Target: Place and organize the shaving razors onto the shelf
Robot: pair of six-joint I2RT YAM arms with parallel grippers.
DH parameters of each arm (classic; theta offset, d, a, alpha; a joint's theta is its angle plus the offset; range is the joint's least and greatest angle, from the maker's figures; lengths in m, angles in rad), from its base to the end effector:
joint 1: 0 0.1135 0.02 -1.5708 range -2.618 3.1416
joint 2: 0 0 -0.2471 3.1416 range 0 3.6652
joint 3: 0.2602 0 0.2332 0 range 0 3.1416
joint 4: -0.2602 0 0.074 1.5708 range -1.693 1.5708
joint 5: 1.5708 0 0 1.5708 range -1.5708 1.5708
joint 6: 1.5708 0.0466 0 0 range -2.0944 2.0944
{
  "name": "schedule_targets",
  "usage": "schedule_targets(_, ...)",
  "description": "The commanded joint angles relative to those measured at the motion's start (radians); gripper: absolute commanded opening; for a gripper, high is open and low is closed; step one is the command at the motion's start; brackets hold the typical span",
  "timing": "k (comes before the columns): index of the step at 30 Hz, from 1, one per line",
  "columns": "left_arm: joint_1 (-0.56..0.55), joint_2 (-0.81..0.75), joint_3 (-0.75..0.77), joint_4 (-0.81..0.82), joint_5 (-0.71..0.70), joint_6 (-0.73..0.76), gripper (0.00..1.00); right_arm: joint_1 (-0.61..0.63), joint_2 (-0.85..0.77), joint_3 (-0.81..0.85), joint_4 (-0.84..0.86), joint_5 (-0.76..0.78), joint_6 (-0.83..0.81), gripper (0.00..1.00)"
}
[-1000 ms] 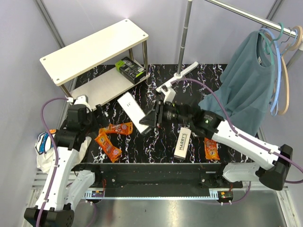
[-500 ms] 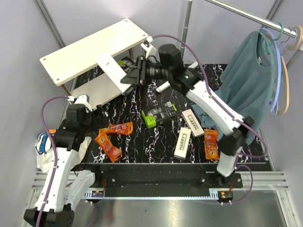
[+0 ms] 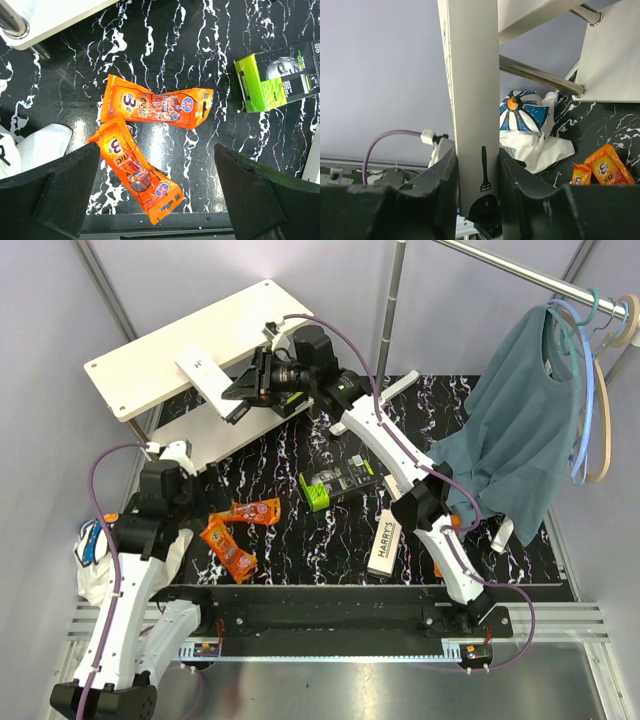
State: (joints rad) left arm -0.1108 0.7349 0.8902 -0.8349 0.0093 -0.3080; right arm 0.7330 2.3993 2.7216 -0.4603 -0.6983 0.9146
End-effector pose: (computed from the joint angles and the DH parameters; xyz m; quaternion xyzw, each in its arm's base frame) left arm 0.1429 -0.0163 0.2975 -0.0868 0.8982 -0.0937 0.4207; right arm 0.3556 0.3605 0.3937 -0.1595 0.7261 0.6280 0.2299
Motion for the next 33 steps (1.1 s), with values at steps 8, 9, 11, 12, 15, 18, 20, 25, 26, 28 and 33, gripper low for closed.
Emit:
schedule_targets(8,-0.003,-0.143,-0.040,0.216,0.383,0.006,0.99,-0.012,-0.248,-0.281,0.126,0.054,-0.051,0.30)
schedule_targets(9,-0.003,-0.182,-0.046,0.244,0.412,-0.018,0.99,-0.012,-0.302,-0.316,0.129,0.066,-0.060,0.30)
schedule_targets(11,-0.001,-0.178,-0.039,0.295,0.505,-0.100,0.99,-0.012,-0.351,-0.423,0.170,0.086,-0.066,0.30)
schedule_targets(12,0.002,-0.178,-0.042,0.331,0.533,-0.132,0.99,-0.012,-0.402,-0.465,0.195,0.089,-0.060,0.30)
schedule_targets(15,0.005,-0.183,-0.040,0.489,0.601,-0.273,0.99,-0.014,-0.500,-0.620,0.261,0.120,-0.059,0.30)
schedule_targets(18,0.005,-0.180,-0.050,0.650,0.635,-0.428,0.99,-0.026,-0.590,-0.800,0.333,0.146,-0.045,0.31)
schedule_targets(20,0.005,-0.166,-0.069,0.738,0.646,-0.480,0.99,-0.032,-0.626,-0.871,0.424,0.132,0.001,0.31)
schedule_targets(25,0.005,-0.129,-0.184,1.102,0.715,-0.734,0.96,-0.034,-0.721,-1.060,0.566,0.118,0.070,0.31)
schedule_targets(26,0.005,-0.126,-0.224,1.155,0.719,-0.775,0.94,-0.034,-0.735,-1.082,0.586,0.121,0.078,0.31)
schedule_targets(28,0.005,-0.103,-0.250,1.244,0.732,-0.841,0.93,-0.035,-0.766,-1.131,0.601,0.129,0.082,0.31)
schedule_targets(33,0.005,-0.085,-0.266,1.274,0.715,-0.850,0.88,-0.034,-0.802,-1.207,0.681,0.114,0.127,0.31)
